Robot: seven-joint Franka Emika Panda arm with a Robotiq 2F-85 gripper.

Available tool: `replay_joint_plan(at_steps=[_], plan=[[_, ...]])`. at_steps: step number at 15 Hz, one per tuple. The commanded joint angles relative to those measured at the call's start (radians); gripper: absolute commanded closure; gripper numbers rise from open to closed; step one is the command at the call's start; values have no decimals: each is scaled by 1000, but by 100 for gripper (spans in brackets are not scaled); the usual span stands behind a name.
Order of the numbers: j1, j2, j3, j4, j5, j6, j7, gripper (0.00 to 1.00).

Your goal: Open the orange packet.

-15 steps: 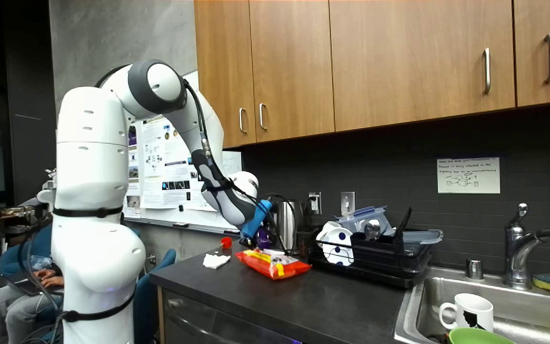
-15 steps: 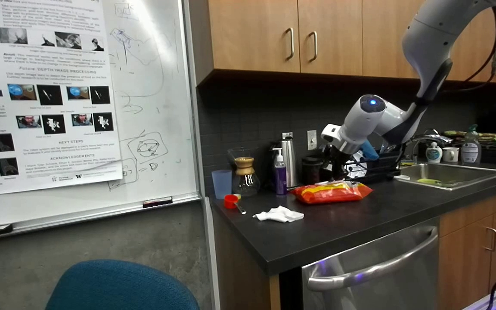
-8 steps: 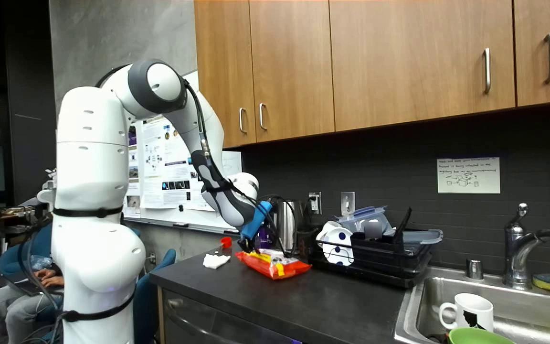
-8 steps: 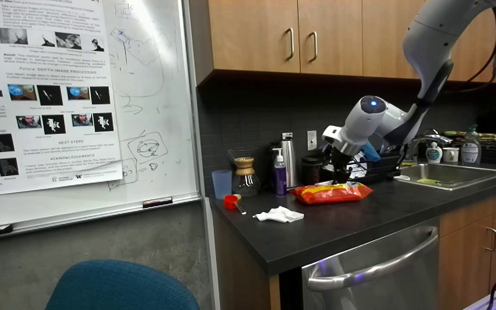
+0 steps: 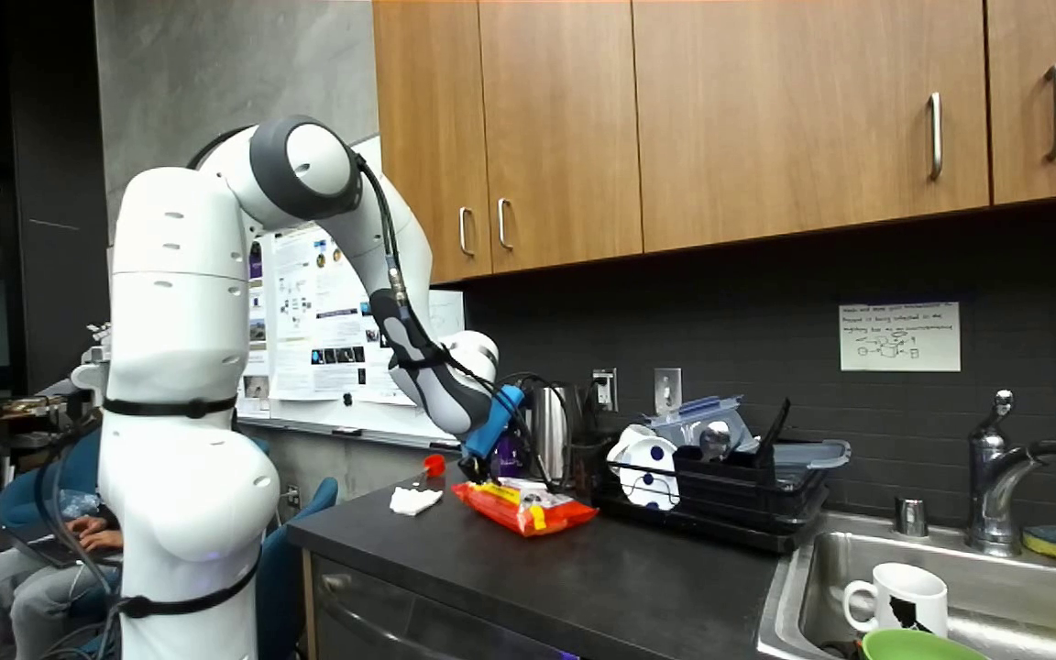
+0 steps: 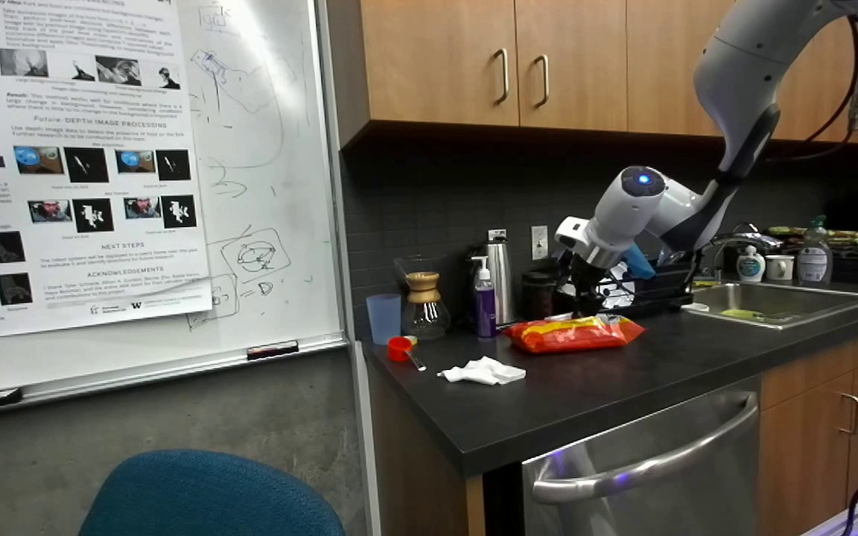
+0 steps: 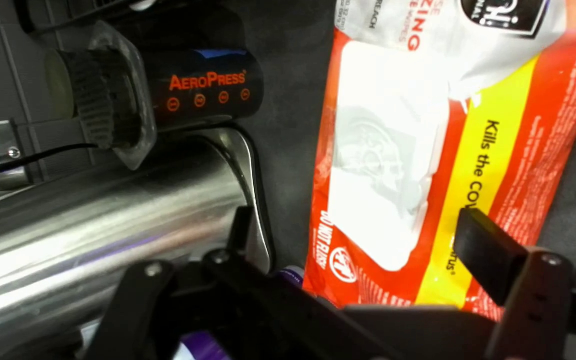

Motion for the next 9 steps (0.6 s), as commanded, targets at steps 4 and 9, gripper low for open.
replay_joint_plan(at_steps=[4,9], plan=[[2,51,3,56,-16,-5,2,0],[1,64,1,81,-14,-5,-6,0]])
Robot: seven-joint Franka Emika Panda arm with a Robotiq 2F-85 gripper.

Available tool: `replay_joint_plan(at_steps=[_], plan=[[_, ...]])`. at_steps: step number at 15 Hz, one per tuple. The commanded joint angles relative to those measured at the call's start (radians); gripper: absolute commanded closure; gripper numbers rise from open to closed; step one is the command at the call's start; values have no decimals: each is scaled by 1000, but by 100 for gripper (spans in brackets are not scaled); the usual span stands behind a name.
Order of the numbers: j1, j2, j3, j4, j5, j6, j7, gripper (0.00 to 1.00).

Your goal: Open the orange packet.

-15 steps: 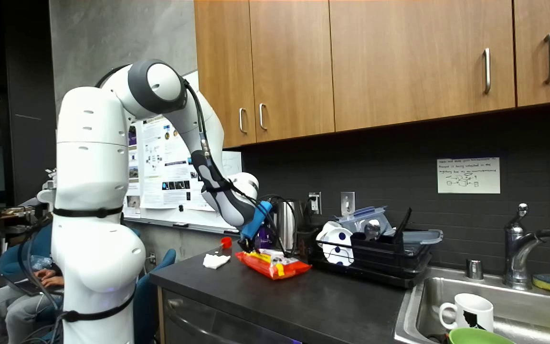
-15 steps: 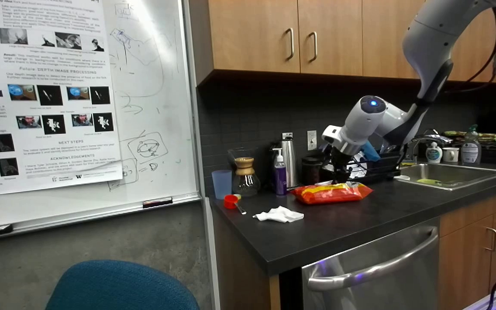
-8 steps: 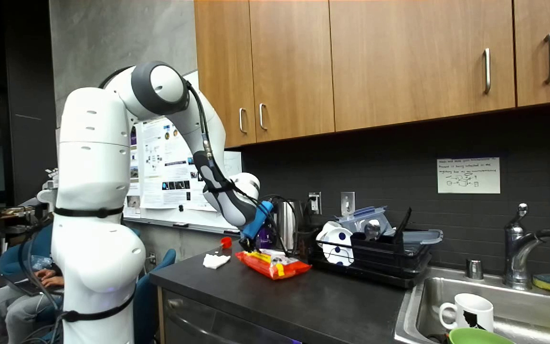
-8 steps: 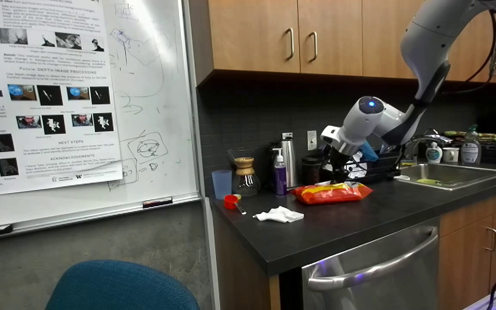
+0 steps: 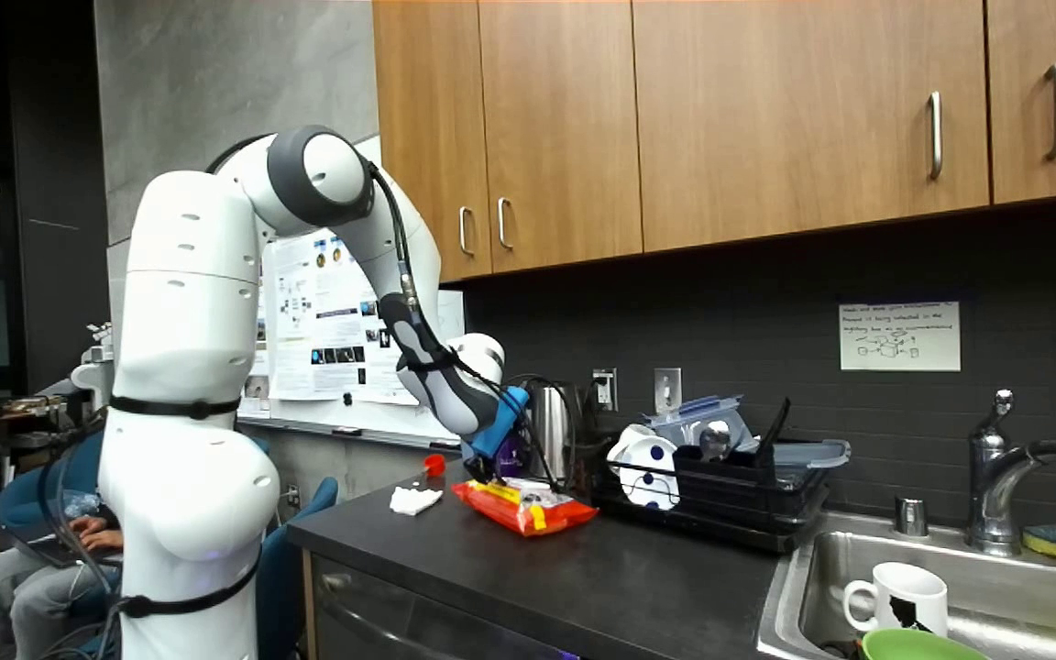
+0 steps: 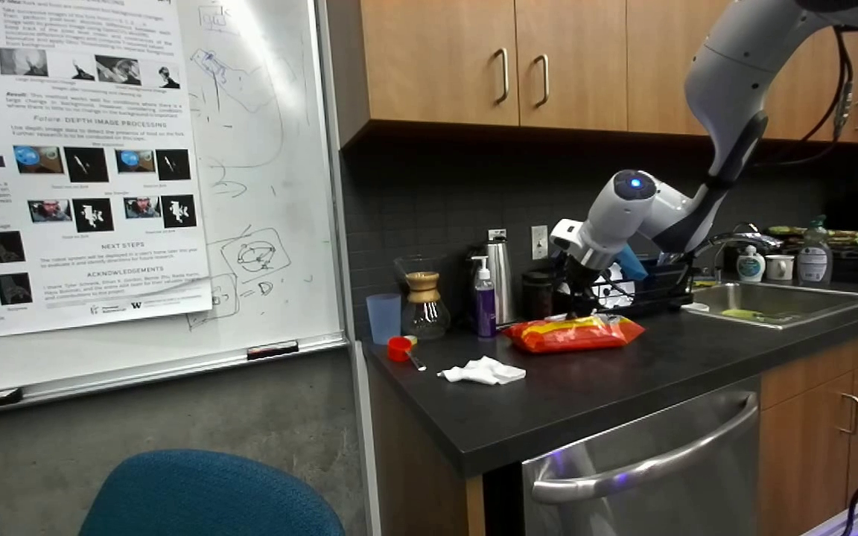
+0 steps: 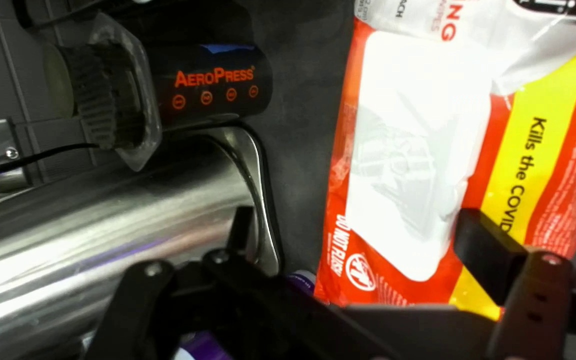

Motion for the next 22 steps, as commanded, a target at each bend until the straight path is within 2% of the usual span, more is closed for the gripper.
replay_joint_plan(at_steps=[1,22], plan=[[1,16,1,33,-11,-6,-9,0],[20,113,19,179,-42,-47,-15,0]])
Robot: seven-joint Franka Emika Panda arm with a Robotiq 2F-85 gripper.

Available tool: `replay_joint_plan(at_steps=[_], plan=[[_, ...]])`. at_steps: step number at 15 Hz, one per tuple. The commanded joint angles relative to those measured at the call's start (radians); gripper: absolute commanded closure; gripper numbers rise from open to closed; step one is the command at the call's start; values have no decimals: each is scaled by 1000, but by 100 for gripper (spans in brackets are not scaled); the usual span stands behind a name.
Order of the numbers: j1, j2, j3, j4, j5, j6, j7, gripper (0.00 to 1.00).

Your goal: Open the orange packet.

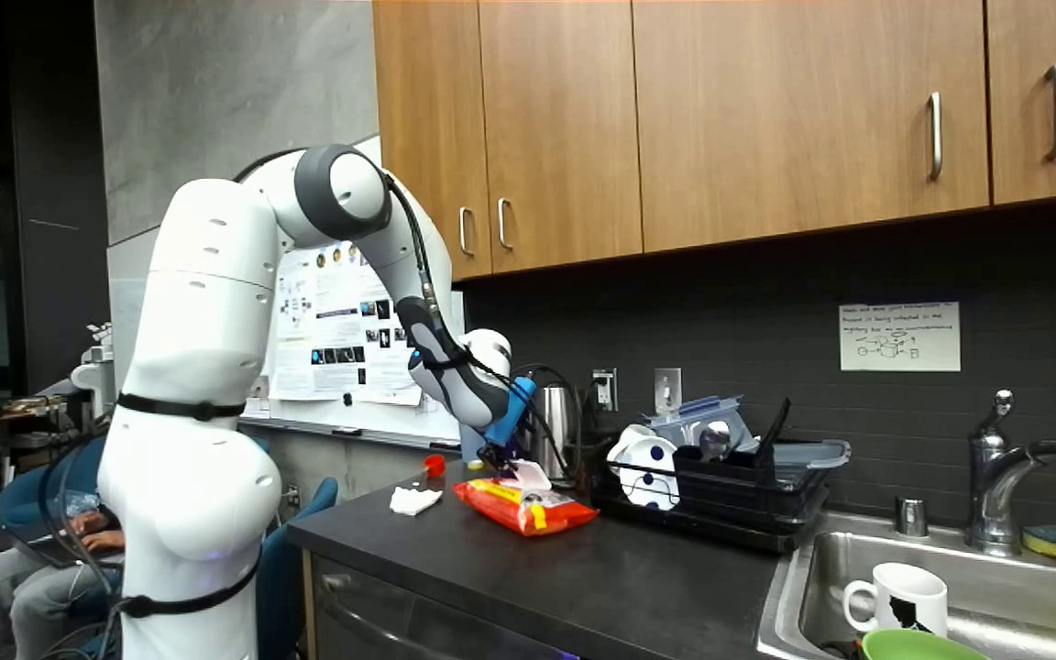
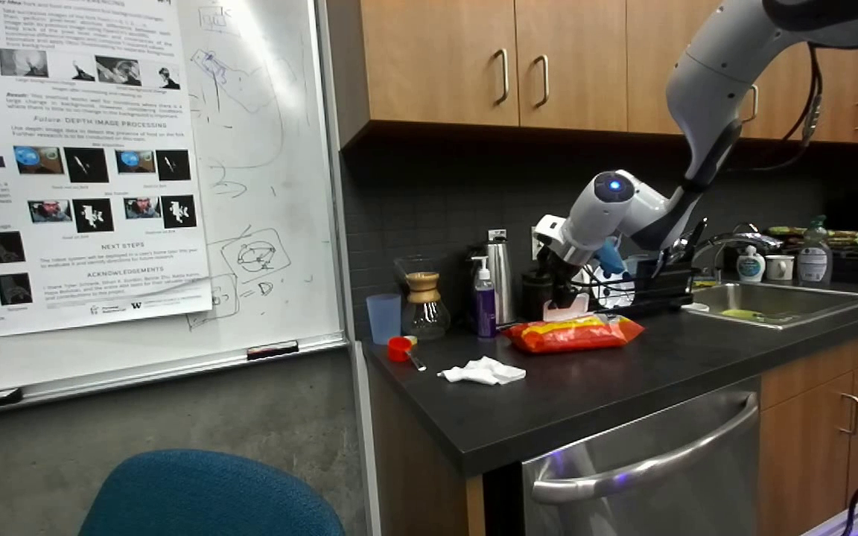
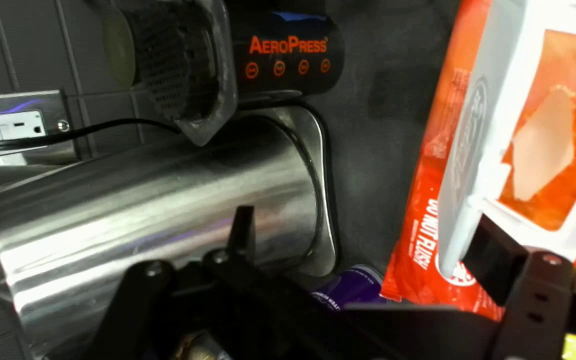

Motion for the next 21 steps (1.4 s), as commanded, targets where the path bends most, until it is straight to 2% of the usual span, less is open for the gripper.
replay_joint_plan(at_steps=[1,13,21], plan=[[7,39,5,53,-26,-23,-16,0],[6,117,4,147,-48,-48,-52,0],[8,107,5,136,-64,-53,-51,0]])
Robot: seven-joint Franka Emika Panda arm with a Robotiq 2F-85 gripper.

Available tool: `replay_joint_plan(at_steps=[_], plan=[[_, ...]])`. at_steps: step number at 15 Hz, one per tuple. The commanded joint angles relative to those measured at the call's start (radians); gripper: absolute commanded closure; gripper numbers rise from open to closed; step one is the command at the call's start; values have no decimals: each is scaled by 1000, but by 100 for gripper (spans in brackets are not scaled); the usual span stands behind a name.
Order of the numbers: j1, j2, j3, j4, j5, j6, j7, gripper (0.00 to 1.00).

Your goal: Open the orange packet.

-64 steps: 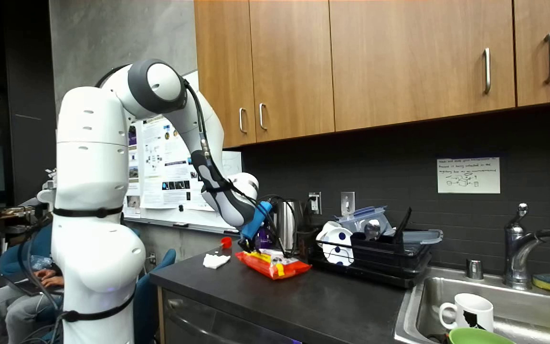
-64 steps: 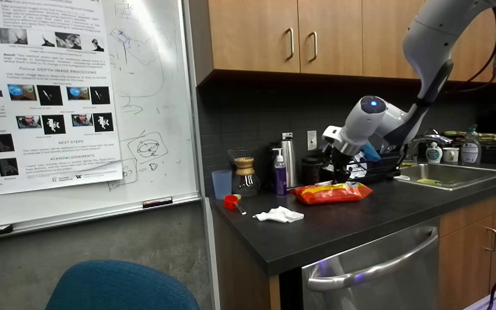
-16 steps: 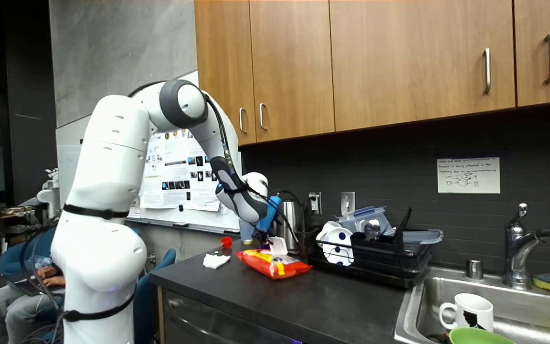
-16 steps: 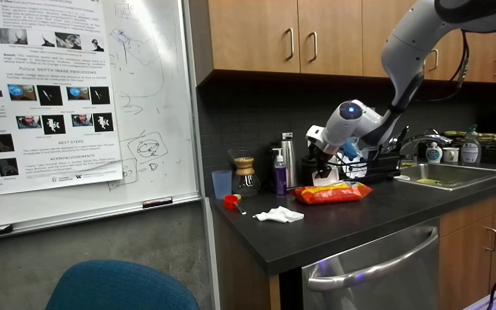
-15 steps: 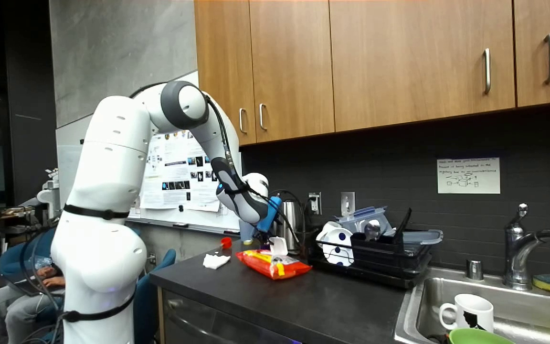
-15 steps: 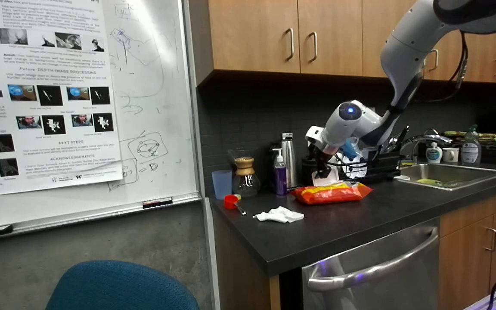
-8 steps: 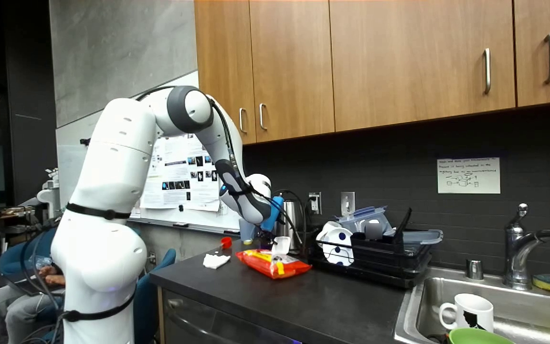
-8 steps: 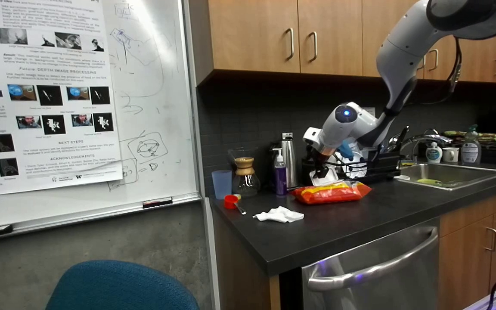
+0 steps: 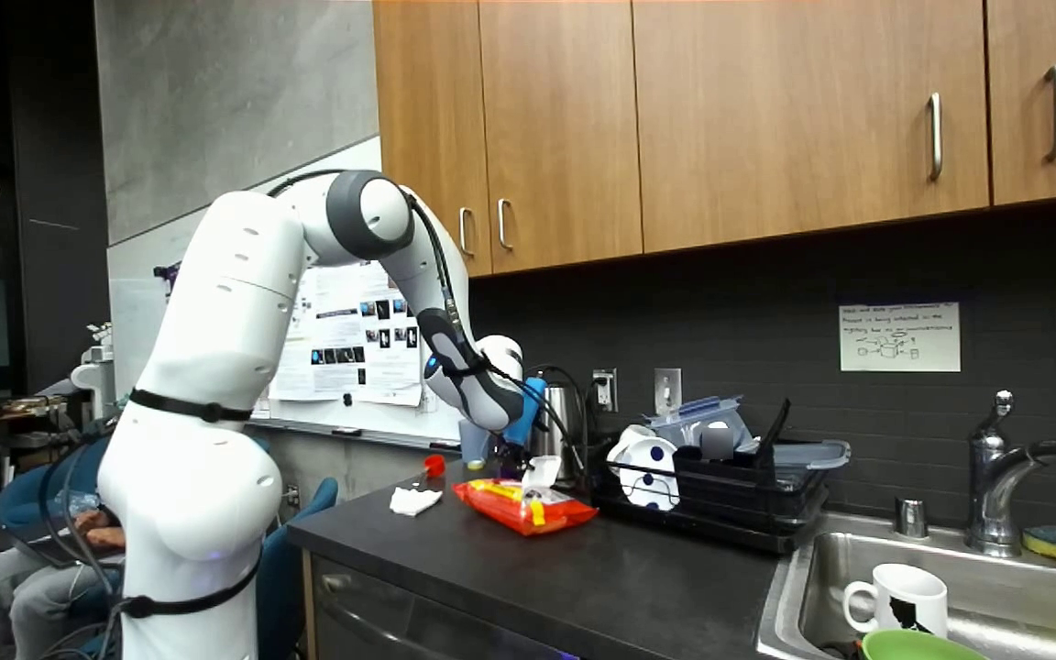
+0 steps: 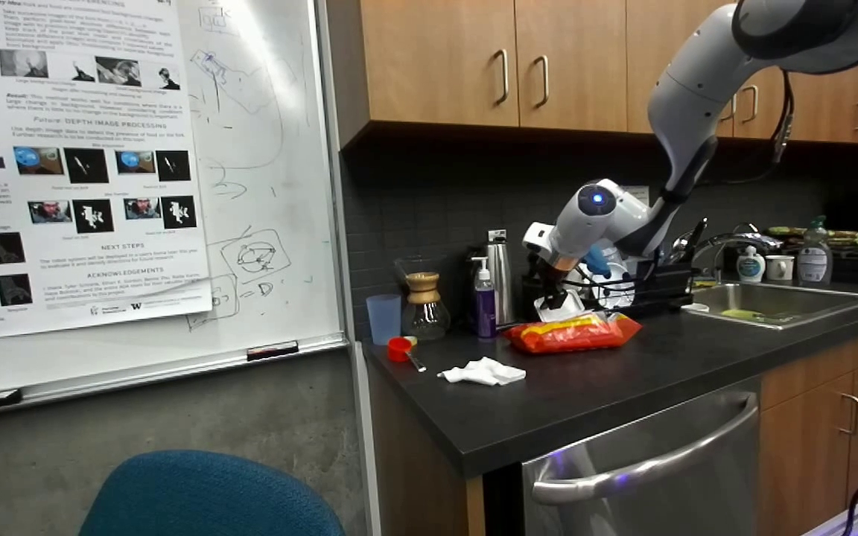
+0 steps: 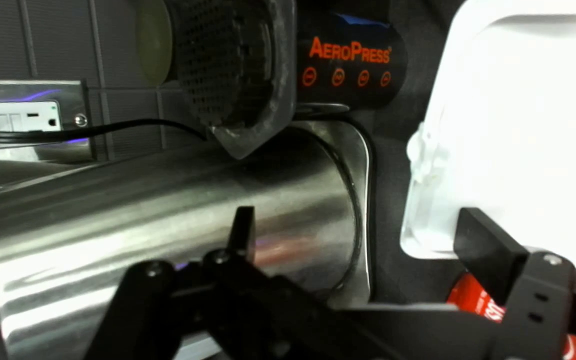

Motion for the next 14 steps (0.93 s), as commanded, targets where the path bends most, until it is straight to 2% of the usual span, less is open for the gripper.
replay_joint_plan(at_steps=[1,14], plan=[[4,-14,3,-3,-25,-9,-1,0],[13,-96,4,-65,-22,-33,-7,0]])
